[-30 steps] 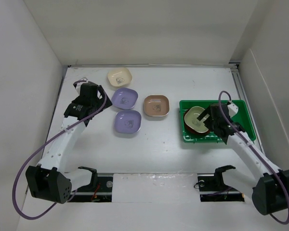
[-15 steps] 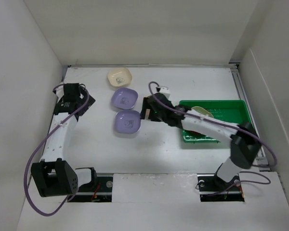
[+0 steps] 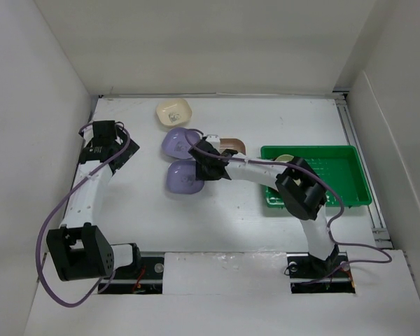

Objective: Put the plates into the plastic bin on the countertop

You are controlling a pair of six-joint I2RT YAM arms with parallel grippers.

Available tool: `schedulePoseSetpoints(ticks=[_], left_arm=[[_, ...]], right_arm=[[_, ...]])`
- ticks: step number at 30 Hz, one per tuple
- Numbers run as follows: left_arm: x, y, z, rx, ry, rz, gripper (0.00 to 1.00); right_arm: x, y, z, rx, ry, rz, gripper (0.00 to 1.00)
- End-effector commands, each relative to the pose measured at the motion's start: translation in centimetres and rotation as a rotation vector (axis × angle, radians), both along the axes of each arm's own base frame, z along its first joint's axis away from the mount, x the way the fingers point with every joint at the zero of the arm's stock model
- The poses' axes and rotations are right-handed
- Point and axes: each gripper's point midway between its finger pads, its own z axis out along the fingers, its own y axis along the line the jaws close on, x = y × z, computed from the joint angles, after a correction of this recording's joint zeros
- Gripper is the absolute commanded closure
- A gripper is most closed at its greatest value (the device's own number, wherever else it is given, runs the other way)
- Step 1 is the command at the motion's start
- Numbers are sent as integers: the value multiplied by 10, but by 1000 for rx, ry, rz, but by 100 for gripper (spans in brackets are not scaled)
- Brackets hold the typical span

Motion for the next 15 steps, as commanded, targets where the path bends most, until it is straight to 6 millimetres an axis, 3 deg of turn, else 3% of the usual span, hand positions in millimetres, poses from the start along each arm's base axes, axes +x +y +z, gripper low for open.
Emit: schedulePoseSetpoints(ticks=[1,2,5,6,8,11,13,14,15], left_arm=[[0,3,12,21,-36,-1,0],[0,3,12,21,-36,-1,0],[0,3,12,21,-36,-1,0],[0,3,12,21,-36,-1,0],[0,3,12,21,-36,-1,0],[-3,4,13,28,-35,5,0],[-3,4,16,29,-44,5,0],[-3,4,16,29,-44,5,0],[-3,4,16,29,-44,5,0]], right_arm=[[-5,15,7,51,-5,28,59],[-9,13,-2,48,8,34,64],[-26,19,-4,56,20,61,75],[-34,17,-11,46,35,63,83],[-46,21,2,61,23,87,100],[-68,20,20,71,2,111,100],[-77,2,23,39,-7,88,100],[-77,-3,45,78,-39,74,100],[-75,-15,53,53,-71,44,100]])
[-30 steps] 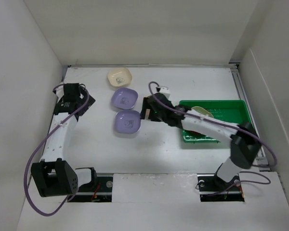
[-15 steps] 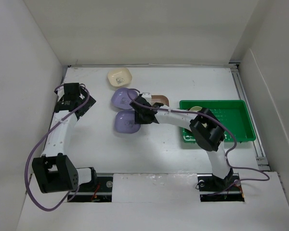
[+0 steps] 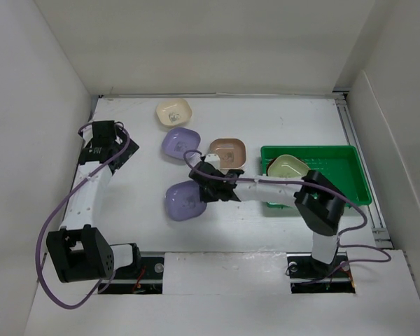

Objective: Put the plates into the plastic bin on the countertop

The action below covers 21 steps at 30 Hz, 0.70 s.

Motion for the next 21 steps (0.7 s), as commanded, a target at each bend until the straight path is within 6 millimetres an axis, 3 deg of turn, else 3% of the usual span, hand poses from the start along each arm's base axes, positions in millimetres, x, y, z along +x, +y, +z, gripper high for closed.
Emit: schedulePoseSetpoints(ticks=[1,2,4,5,6,7,8,9,10,11,12,14,15,18,19,21], left_arm=[[-3,3,16,23,-43,4,0],[-3,3,16,23,-43,4,0],[-1,3,17,23,-53,4,0],[-2,3,20,24,-62,4,0],[-4,3,15,23,-51,4,0],[-4,1,15,15,-52,-3,0],[-4,1,15,15,-52,-3,0],[-5,-1,11,6,-42,-10,0],[-3,-2,12,0,-53,-16,0],[-3,-2,15,1,-62,-16,0],[-3,-4,15,-6,-63,-22,0],[-2,-5,13,-8,-64,-36,0],[-2,-7,13,-16,-65,-43,0],[-2,-10,13,-22,-64,-63,0],[-2,-10,13,-22,-64,-64,0],[-2,-10,13,-22,-64,-64,0]], right_arm=[[10,-36,50,11,-105,-99,100],[14,-48,74,49,-135,-135,100],[35,-82,91,68,-173,-229,100],[38,-103,89,60,-171,-265,100],[43,-122,110,105,-205,-309,100],[49,-142,114,106,-218,-349,100],[61,-184,105,81,-212,-450,100],[64,-205,118,107,-244,-481,100],[67,-226,118,109,-246,-532,100],[76,-262,116,96,-250,-619,100],[73,-283,108,80,-241,-669,100],[70,-315,114,102,-265,-759,100],[67,-340,105,96,-263,-839,100],[63,-364,110,198,-299,-936,100],[58,-369,99,205,-283,-955,100],[53,-374,94,224,-280,-966,100]])
